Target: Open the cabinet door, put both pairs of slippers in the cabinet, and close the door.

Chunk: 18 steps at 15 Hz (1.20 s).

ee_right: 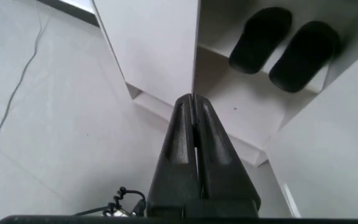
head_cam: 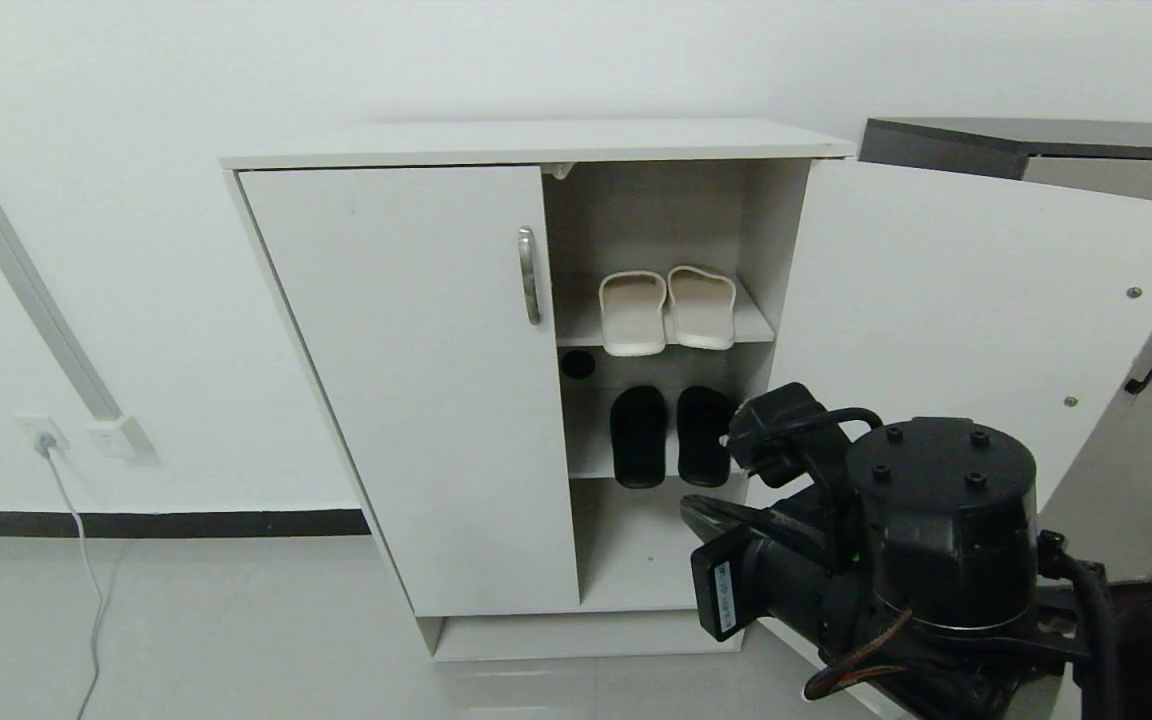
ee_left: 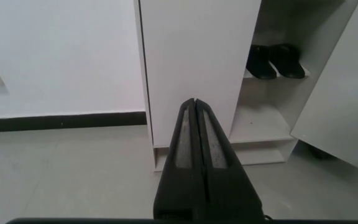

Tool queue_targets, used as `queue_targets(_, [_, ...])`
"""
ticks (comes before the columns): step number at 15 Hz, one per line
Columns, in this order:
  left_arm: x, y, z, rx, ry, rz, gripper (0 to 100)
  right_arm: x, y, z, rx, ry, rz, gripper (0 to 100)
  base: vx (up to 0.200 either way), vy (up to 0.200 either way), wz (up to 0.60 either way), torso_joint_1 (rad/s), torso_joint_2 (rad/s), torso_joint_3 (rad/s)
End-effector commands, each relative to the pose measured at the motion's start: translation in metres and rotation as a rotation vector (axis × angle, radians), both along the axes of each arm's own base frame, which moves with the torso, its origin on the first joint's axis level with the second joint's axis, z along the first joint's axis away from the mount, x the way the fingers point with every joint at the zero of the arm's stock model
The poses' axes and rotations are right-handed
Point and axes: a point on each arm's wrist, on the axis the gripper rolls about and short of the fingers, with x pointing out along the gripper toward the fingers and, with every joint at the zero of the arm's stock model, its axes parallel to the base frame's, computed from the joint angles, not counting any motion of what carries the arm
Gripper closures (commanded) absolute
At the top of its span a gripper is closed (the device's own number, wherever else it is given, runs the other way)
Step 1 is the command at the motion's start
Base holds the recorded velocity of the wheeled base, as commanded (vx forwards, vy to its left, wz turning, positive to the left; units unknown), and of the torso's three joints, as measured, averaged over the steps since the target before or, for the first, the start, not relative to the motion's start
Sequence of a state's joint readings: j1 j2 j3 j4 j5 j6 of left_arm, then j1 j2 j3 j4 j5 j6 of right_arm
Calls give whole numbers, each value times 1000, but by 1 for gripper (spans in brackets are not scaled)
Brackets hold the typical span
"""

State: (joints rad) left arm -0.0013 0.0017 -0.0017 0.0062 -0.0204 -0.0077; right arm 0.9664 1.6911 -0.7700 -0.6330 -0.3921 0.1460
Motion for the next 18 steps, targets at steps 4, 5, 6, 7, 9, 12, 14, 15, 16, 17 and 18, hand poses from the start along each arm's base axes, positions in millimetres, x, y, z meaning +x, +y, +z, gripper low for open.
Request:
queue_targets(4, [0, 0, 0, -2, 0, 0, 100, 0, 1, -4, -5, -6, 5, 100, 0, 0, 0, 0, 0, 0])
queue_targets(5, [0, 0, 0, -2, 0, 0, 100, 0, 0, -6, -8, -1, 12, 100, 0, 0, 0, 0, 0, 0])
queue_targets(6, [0, 0, 0, -2, 0, 0, 100, 0, 0, -6, -9, -1, 12, 100, 0, 0, 0, 0, 0, 0])
queue_targets(7, [0, 0, 0, -2, 0, 0, 100, 0, 0, -7, -10, 0, 12, 100, 0, 0, 0, 0, 0, 0])
queue_targets(9, [0, 0, 0, -2, 0, 0, 100, 0, 0, -8, -14, 3, 11, 100, 0, 0, 0, 0, 0, 0])
queue_targets(12, [0, 0, 0, -2, 0, -1, 100, 1, 2, -14, -29, 12, 11, 100, 0, 0, 0, 0, 0, 0])
queue_targets(14, [0, 0, 0, -2, 0, 0, 100, 2, 1, -14, -29, 8, 8, 100, 0, 0, 0, 0, 0, 0])
queue_targets(15, [0, 0, 0, -2, 0, 0, 100, 3, 2, -16, -37, 7, 4, 100, 0, 0, 0, 0, 0, 0])
queue_targets(16, [0, 0, 0, -2, 0, 0, 100, 3, 2, -17, -42, 9, 2, 100, 0, 0, 0, 0, 0, 0])
queue_targets(17, [0, 0, 0, -2, 0, 0, 100, 3, 2, -17, -44, 9, 2, 100, 0, 0, 0, 0, 0, 0])
queue_targets(18, [0, 0, 0, -2, 0, 0, 100, 3, 2, -17, -43, 10, 2, 100, 0, 0, 0, 7, -149, -173])
